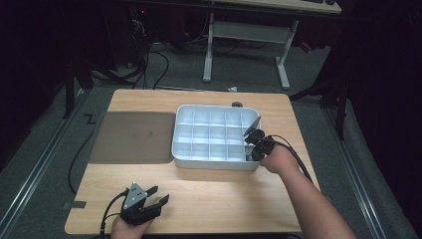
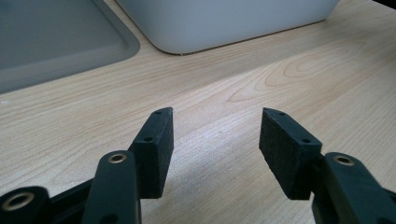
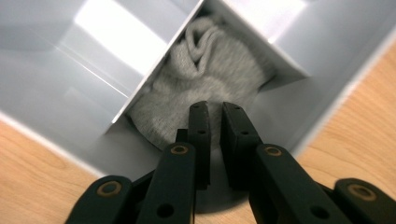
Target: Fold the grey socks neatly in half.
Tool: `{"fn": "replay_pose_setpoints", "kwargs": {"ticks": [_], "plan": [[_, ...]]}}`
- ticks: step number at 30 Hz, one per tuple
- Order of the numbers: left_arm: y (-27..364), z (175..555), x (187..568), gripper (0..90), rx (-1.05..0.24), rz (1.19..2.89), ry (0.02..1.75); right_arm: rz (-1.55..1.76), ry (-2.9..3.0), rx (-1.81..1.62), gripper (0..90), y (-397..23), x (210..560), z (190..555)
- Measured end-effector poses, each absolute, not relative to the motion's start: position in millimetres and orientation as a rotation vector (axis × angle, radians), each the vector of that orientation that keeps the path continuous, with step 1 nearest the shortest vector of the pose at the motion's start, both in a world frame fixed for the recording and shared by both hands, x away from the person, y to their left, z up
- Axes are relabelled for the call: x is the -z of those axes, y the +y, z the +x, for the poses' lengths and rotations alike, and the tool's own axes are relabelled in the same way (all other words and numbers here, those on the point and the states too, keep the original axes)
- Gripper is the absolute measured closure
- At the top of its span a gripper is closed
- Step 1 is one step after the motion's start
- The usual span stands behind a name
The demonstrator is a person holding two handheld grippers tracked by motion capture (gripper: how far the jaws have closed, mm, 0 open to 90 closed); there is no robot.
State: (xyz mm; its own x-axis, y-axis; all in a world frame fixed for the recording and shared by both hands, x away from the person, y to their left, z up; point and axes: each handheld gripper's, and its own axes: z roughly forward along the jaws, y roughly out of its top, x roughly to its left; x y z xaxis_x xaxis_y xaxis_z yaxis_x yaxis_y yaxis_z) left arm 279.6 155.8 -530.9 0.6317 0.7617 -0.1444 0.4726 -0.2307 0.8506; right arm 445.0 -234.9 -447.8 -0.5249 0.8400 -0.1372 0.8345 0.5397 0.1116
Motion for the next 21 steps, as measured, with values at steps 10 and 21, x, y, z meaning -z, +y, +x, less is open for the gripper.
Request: {"fn": "replay_pose_setpoints", "kwargs": {"ticks": [10, 21], "plan": [[158, 280, 529, 45.8, -0.375, 1.864, 1.003, 1.423, 2.532, -0.267, 74.3, -249, 422, 438], [158, 280, 529, 45.7, -0.37, 1.853, 1.012, 1.358, 2.474, -0.476, 68.1, -255, 398, 416]]}}
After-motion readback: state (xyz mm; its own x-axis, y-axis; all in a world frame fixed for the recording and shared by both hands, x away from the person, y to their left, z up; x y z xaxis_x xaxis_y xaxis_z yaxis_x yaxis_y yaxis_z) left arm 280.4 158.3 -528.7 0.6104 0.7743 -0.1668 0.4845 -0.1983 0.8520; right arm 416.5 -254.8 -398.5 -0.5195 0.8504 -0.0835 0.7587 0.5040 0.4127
